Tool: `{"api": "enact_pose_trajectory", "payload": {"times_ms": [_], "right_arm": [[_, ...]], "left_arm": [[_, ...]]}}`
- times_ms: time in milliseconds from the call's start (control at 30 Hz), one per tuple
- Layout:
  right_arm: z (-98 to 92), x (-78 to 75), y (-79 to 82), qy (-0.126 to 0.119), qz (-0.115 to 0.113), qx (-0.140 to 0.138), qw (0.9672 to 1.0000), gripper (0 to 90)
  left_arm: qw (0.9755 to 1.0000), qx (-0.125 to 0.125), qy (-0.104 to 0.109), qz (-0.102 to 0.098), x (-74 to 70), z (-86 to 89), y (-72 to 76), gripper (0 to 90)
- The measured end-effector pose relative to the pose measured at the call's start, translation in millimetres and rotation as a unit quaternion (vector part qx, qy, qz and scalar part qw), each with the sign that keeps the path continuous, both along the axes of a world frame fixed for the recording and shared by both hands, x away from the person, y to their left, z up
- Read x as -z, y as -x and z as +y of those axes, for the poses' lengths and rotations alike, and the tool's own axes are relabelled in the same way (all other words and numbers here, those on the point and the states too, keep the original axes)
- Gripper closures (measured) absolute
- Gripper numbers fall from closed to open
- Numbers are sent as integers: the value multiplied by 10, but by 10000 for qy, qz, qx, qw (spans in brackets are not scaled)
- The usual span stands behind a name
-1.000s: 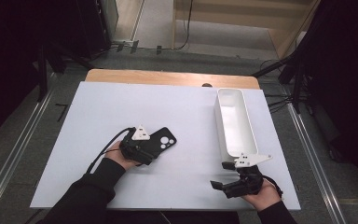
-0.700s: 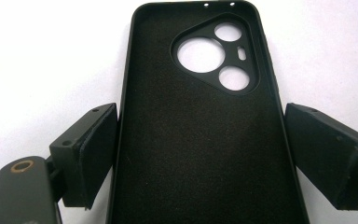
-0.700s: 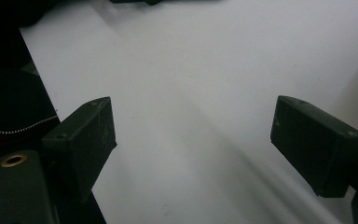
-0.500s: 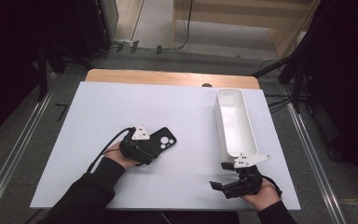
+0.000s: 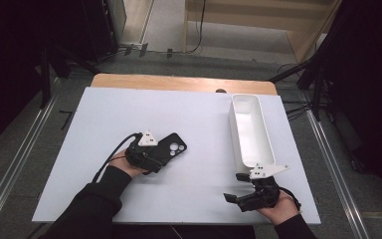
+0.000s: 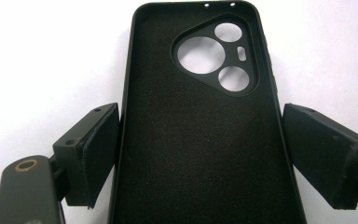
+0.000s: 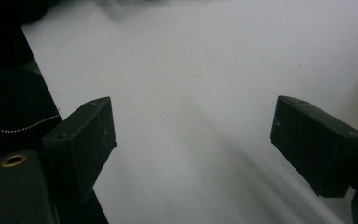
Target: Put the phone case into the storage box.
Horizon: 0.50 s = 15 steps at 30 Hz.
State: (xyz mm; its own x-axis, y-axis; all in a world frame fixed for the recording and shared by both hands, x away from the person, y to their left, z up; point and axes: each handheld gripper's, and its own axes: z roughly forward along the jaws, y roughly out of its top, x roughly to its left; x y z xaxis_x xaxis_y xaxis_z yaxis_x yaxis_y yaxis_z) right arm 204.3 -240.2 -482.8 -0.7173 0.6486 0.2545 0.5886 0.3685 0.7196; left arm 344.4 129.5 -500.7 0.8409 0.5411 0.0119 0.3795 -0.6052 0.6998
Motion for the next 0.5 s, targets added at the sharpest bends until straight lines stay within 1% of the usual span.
{"api": "enact_pose_trajectory", "payload": {"times_ms": [33,133,267,300,500], "right_arm": [[-1,2,-1,4,-5,-19,10000,123],[1,-1,0,5,-2,2,10000,123],[1,-3,0,0,-24,4,10000,123],[1,-4,1,1,-24,10,10000,123],[-1,-8,4,33,-46,33,10000,123]], "left_arm": [[10000,-21,63,1,-22,8,2,140],[9999,-32,149,-20,-80,24,10,139],[9997,-133,183,-37,-143,30,31,139],[9998,-113,172,-53,-158,34,37,139],[9995,-103,293,-100,-249,34,92,139]]}}
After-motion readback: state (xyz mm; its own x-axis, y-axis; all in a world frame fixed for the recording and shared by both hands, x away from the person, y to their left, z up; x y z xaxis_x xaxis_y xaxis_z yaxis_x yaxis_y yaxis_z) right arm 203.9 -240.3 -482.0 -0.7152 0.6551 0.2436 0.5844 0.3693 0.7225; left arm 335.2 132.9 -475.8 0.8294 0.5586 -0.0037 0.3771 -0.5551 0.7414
